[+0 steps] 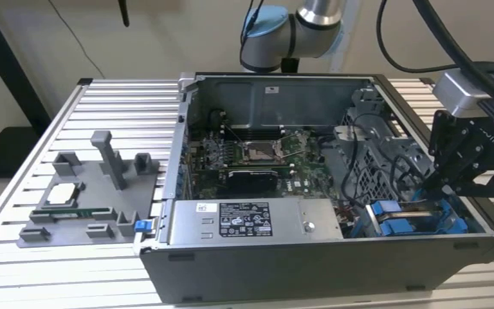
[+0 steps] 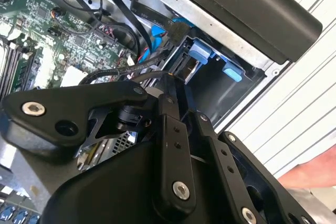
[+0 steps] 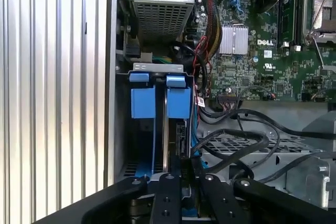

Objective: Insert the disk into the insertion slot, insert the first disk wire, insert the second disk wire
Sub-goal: 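Insert the first disk wire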

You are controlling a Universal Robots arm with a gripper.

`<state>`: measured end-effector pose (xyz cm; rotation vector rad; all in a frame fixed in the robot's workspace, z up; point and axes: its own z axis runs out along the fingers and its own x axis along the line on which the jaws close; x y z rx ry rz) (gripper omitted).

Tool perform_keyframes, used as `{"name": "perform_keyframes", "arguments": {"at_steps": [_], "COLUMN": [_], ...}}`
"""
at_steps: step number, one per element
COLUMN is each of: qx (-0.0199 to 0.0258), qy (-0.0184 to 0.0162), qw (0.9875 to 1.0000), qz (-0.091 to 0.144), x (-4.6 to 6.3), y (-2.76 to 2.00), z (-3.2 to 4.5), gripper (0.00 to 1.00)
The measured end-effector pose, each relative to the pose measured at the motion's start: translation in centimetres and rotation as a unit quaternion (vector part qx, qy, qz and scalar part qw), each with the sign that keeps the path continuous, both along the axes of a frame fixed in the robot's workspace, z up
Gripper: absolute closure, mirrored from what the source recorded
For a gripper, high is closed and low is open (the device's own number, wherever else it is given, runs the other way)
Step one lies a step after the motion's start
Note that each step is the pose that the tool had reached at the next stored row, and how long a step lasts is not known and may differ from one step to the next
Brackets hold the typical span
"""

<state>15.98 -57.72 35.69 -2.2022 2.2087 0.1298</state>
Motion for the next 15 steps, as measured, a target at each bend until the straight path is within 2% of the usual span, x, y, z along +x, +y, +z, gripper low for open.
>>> {"name": "perform_keyframes", "arguments": {"at_steps": [15], "qx": [0.0007], "qy": [0.0004], "qw": [1.0000], "qz": [0.000], "x": [0.12], "y": [0.00], "z": [-0.30], "gripper": [1.00]}}
